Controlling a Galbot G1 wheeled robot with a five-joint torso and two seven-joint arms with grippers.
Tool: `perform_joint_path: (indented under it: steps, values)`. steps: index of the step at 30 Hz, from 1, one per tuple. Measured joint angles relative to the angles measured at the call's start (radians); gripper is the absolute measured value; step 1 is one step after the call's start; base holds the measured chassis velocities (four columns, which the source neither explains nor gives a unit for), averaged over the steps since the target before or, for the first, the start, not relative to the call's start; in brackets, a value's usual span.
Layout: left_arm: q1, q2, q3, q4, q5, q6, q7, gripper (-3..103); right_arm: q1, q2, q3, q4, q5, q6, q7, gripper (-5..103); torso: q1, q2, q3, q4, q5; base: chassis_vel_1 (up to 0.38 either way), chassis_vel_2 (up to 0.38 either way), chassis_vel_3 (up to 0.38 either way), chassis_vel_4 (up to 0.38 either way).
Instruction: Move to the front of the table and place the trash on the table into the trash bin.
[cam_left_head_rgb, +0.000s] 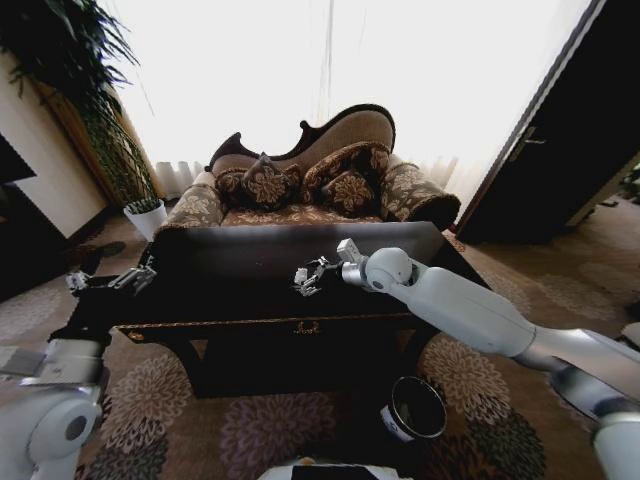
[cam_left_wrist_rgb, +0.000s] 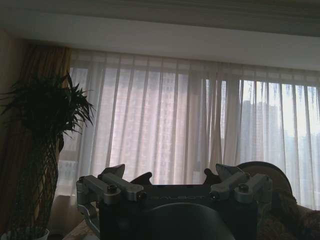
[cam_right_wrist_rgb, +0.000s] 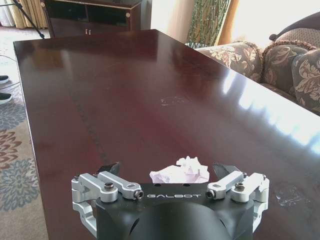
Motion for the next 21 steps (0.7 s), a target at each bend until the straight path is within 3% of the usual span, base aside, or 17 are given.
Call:
perform_joint_path:
  steps: [17, 21]
  values:
    - [0.0, 0.007, -0.008, 0.003, -0.003, -0.001, -0.001, 100, -0.004, 0.025, -0.003, -0.04, -0.039, 0.018, -0.017, 101, 0.0, 0.0, 0.0, 0.0, 0.0, 0.0, 0.0, 0.0, 0.0]
    - [-0.001, 0.007, -0.006, 0.003, -0.004, -0.001, -0.001, 100, -0.005, 0.024, -0.003, -0.04, -0.045, 0.022, -0.021, 86, 0.0, 0.0, 0.0, 0.0, 0.0, 0.0, 0.0, 0.0, 0.0]
